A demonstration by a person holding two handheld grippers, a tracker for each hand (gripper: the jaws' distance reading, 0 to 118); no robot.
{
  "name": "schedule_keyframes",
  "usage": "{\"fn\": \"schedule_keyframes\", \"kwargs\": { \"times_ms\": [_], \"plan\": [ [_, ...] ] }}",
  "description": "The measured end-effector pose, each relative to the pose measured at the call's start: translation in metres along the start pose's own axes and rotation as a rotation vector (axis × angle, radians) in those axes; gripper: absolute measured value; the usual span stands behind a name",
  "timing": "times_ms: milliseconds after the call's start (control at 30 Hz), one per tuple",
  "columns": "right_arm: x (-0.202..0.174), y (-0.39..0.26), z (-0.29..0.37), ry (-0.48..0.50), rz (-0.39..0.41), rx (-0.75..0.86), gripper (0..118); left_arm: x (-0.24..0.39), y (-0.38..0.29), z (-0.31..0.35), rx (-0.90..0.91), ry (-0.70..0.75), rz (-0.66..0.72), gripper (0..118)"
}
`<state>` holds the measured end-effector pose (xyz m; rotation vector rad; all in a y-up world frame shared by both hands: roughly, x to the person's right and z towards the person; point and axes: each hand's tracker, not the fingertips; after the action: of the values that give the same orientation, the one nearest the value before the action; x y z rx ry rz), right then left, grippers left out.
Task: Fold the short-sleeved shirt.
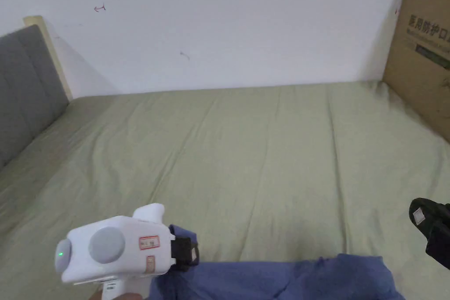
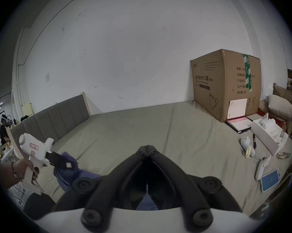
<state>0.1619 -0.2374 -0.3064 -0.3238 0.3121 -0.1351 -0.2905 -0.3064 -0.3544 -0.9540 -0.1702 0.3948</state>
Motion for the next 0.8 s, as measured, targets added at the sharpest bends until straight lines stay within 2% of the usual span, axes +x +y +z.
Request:
{"fn": "schedule_keyframes", "kwargs": {
  "times_ms": [67,100,200,233,267,300,367,433,467,500,567,600,667,700,800],
  "plan": [
    [0.005,0.000,0.003,-0.014,-0.008,0.003,0,0.018,-0.001,-0.026,-0.061,-0.061,-0.021,42],
    [0.007,0.000,0.004,-0.019,-0.016,0.003,0,0.026,-0.004,-0.040,-0.084,-0.099,-0.015,61],
    [0.017,-0.001,0.004,-0.032,-0.035,-0.003,0,0.034,-0.008,-0.070,-0.141,-0.203,0.078,85],
    [0.018,-0.002,0.004,-0.035,-0.039,-0.008,0,0.035,-0.009,-0.078,-0.150,-0.236,0.111,115],
    [0.017,-0.003,0.005,-0.035,-0.041,-0.012,0,0.036,-0.010,-0.081,-0.141,-0.261,0.125,118],
    [0.018,-0.003,0.005,-0.034,-0.042,-0.015,0,0.035,-0.009,-0.080,-0.113,-0.281,0.141,114],
    [0.018,-0.004,0.004,-0.031,-0.038,-0.020,0,0.030,-0.004,-0.072,-0.103,-0.272,0.136,114],
    [0.018,-0.006,0.003,-0.028,-0.028,-0.023,0,0.028,-0.001,-0.056,-0.050,-0.216,0.069,113],
    [0.018,-0.006,0.002,-0.024,-0.025,-0.024,0,0.028,-0.002,-0.048,-0.040,-0.184,0.024,108],
    [0.017,-0.006,0.002,-0.020,-0.023,-0.024,0,0.030,0.001,-0.033,-0.015,-0.128,-0.043,95],
    [0.015,-0.006,0.001,-0.010,-0.029,-0.023,0,0.036,-0.005,-0.018,0.012,0.000,-0.187,11],
    [0.014,-0.006,0.001,-0.004,-0.033,-0.023,0,0.041,-0.010,-0.016,0.005,0.071,-0.252,2],
    [0.012,-0.006,0.000,0.006,-0.033,-0.027,0,0.051,-0.020,-0.022,-0.030,0.080,-0.318,1],
    [0.011,-0.007,-0.001,0.011,-0.031,-0.033,0,0.055,-0.026,-0.032,-0.081,0.021,-0.316,1],
    [0.010,-0.009,-0.002,0.020,-0.024,-0.051,0,0.063,-0.037,-0.064,-0.186,-0.001,-0.307,2]
  ]
}}
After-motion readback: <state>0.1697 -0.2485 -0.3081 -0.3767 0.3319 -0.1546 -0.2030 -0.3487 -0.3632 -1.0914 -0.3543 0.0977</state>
